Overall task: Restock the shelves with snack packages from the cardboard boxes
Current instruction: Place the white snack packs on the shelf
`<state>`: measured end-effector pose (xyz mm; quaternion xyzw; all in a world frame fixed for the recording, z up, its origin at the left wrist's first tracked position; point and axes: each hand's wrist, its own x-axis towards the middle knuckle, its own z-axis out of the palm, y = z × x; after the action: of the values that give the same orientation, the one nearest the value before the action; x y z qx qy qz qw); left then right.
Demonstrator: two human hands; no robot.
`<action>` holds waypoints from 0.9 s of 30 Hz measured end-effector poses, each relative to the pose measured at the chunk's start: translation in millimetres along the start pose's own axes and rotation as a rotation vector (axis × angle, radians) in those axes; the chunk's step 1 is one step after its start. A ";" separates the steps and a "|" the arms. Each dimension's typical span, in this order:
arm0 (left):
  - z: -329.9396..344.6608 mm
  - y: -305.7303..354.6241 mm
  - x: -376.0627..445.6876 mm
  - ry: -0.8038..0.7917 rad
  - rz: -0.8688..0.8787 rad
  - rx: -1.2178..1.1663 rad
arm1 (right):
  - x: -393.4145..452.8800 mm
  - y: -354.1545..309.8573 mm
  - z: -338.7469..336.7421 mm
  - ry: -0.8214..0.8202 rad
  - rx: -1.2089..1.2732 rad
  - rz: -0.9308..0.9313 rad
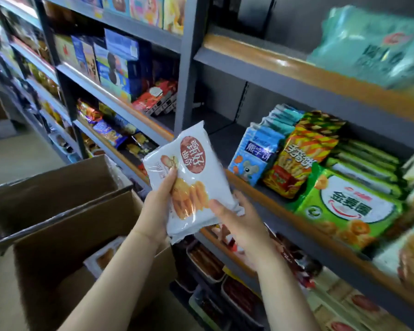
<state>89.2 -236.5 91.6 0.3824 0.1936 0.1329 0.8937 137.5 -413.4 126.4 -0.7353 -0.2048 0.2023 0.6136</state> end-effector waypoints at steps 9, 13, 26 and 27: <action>48.1 12.9 18.5 0.025 0.075 0.509 | 9.8 -46.0 -32.3 0.401 -0.097 -0.129; 52.4 24.0 25.1 0.043 0.338 0.576 | 31.9 -72.8 -28.4 0.521 -0.218 -0.228; 69.5 47.6 119.4 -0.271 0.594 1.011 | 151.9 -114.9 -7.8 0.566 -0.677 -0.040; 70.6 49.2 127.9 -0.269 0.587 1.020 | 159.0 -115.3 -8.5 0.558 -0.711 -0.027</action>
<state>230.2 -198.7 141.2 0.8138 0.0046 0.2149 0.5399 268.7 -314.2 234.0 -0.9241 -0.0978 -0.0942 0.3573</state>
